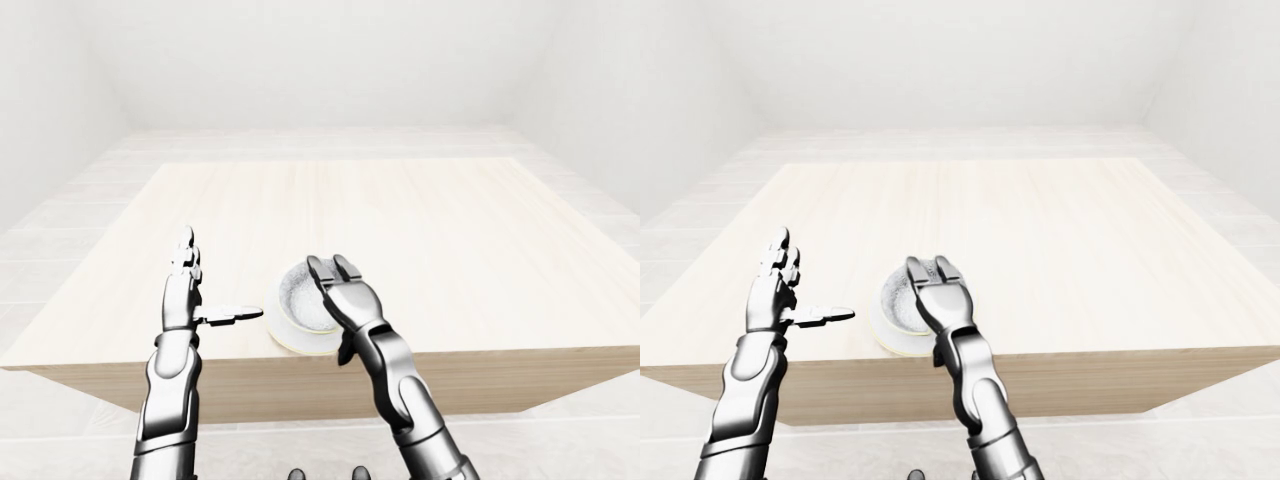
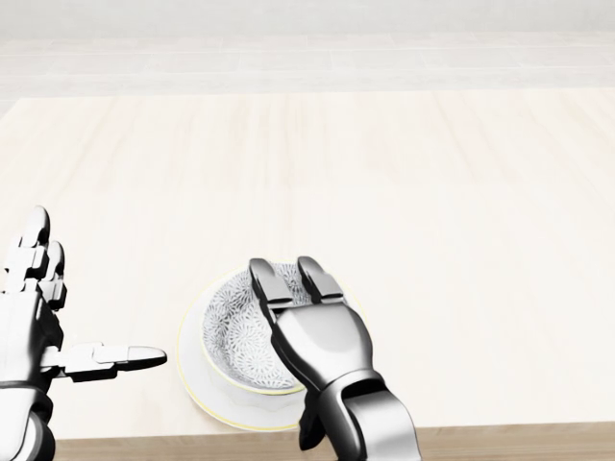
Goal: Put the bowl on the plate.
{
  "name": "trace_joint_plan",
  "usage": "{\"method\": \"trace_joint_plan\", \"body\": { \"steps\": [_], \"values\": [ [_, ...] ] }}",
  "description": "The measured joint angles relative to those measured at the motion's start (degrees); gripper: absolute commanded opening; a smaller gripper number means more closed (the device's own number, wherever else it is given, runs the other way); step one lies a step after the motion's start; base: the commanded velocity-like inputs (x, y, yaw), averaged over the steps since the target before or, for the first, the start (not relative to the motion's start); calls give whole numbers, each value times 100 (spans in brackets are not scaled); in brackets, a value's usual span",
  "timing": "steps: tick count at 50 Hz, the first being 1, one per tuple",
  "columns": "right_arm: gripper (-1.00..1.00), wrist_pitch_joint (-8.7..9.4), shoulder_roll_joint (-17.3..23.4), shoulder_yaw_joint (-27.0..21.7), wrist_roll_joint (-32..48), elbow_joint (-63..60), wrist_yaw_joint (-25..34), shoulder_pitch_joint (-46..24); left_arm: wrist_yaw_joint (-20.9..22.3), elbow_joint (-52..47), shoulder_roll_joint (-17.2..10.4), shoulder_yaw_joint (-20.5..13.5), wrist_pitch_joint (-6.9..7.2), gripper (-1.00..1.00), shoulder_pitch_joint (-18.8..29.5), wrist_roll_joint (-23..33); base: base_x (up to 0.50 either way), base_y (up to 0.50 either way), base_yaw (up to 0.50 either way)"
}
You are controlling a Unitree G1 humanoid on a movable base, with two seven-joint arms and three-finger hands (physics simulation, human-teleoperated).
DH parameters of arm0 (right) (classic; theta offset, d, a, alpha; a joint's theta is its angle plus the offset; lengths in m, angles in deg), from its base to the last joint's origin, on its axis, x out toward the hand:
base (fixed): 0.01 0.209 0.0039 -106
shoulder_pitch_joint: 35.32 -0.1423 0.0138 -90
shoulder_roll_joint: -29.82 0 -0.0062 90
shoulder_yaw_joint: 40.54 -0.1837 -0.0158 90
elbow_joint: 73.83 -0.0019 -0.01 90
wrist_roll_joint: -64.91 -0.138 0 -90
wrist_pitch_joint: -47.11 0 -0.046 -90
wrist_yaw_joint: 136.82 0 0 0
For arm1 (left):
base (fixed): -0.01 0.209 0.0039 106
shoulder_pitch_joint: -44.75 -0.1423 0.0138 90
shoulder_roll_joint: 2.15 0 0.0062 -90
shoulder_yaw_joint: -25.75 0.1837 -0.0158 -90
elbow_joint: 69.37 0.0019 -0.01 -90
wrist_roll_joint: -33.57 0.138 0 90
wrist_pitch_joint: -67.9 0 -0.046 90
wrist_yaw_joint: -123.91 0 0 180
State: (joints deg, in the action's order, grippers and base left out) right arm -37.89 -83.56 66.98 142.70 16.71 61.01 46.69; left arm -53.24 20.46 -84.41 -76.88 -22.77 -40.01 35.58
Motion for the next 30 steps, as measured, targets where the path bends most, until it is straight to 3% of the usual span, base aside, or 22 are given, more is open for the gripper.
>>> {"method": "trace_joint_plan", "body": {
  "steps": [30],
  "values": [
    [100, 0, -180, -284, -781, -2988, 1261, -342, 7, -10, -10, -13, 16, 100, 1, -28, 0, 0, 0]
  ]
}}
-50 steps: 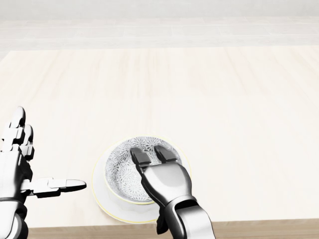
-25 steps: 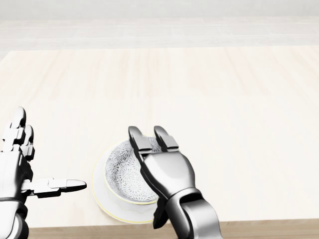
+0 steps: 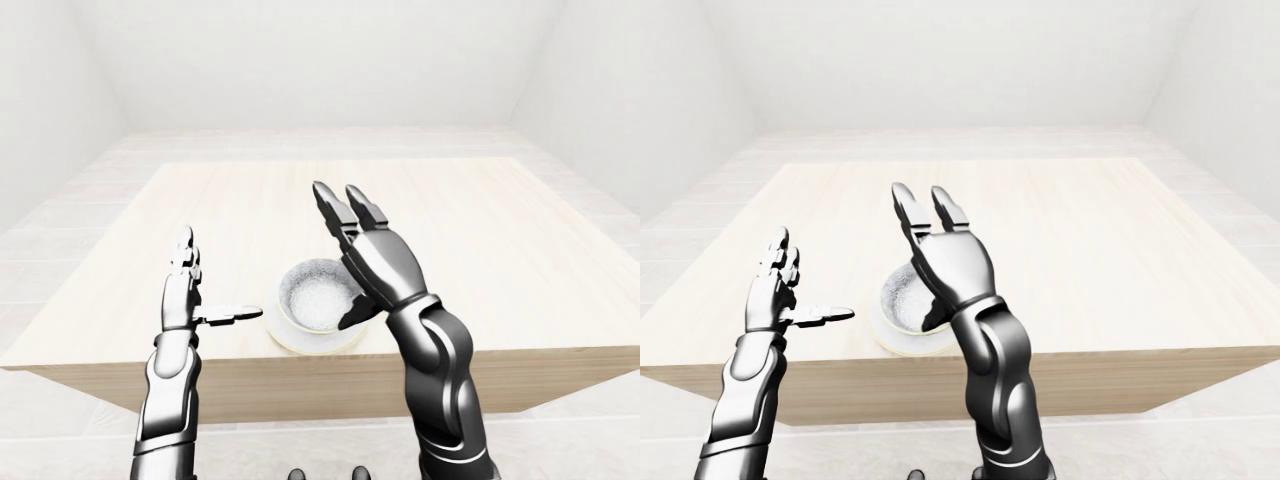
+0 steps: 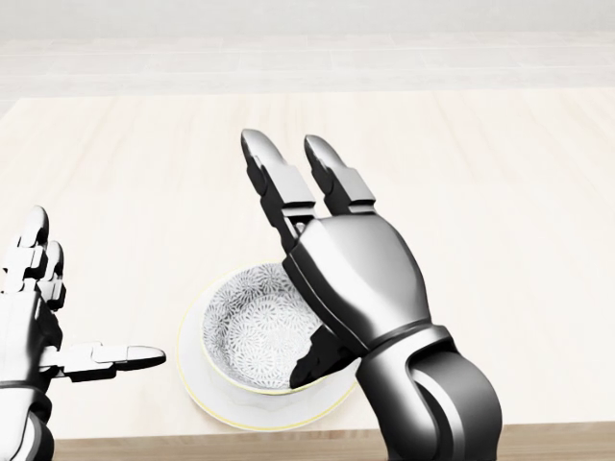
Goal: Put the bowl on the plate.
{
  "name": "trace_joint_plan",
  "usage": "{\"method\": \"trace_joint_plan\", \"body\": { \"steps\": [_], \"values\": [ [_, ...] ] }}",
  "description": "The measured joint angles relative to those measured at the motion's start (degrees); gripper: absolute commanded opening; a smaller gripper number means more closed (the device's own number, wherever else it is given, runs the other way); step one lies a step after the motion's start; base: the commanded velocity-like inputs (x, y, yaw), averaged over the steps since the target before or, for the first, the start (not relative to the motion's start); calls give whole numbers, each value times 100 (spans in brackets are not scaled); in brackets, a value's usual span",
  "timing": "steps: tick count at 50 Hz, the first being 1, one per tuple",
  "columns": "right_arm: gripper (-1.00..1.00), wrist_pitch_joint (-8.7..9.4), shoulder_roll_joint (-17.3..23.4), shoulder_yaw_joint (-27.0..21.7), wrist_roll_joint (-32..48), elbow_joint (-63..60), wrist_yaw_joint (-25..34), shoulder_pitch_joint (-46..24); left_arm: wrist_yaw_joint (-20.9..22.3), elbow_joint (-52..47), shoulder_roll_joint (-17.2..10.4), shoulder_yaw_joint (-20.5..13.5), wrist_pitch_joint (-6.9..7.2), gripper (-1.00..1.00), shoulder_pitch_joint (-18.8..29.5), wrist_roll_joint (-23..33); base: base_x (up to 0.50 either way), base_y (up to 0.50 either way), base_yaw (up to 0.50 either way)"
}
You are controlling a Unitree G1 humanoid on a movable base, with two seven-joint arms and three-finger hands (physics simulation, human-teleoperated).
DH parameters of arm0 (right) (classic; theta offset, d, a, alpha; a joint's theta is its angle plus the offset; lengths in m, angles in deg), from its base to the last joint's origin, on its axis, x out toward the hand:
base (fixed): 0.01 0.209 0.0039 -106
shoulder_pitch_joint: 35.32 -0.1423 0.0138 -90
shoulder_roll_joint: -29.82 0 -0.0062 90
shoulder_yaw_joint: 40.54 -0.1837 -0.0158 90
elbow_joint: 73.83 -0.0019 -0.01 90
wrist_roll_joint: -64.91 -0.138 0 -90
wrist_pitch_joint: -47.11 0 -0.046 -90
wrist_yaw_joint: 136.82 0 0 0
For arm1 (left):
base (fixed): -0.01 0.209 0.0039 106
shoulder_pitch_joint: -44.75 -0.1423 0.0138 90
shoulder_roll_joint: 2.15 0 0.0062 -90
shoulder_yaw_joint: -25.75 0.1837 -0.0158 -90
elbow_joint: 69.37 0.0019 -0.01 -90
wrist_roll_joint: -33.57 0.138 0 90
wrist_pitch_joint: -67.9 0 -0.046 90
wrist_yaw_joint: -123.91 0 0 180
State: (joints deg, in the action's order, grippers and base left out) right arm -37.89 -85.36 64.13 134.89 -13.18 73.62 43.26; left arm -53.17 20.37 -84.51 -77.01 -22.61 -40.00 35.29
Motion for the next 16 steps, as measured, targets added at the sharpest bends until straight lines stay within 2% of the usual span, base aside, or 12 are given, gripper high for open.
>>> {"method": "trace_joint_plan", "body": {
  "steps": [16],
  "values": [
    [100, 0, 112, -244, -127, -995, 427, -208, 5, -80, 10, -2, 32, 100, -28, 3, 0, 0, 0]
  ]
}}
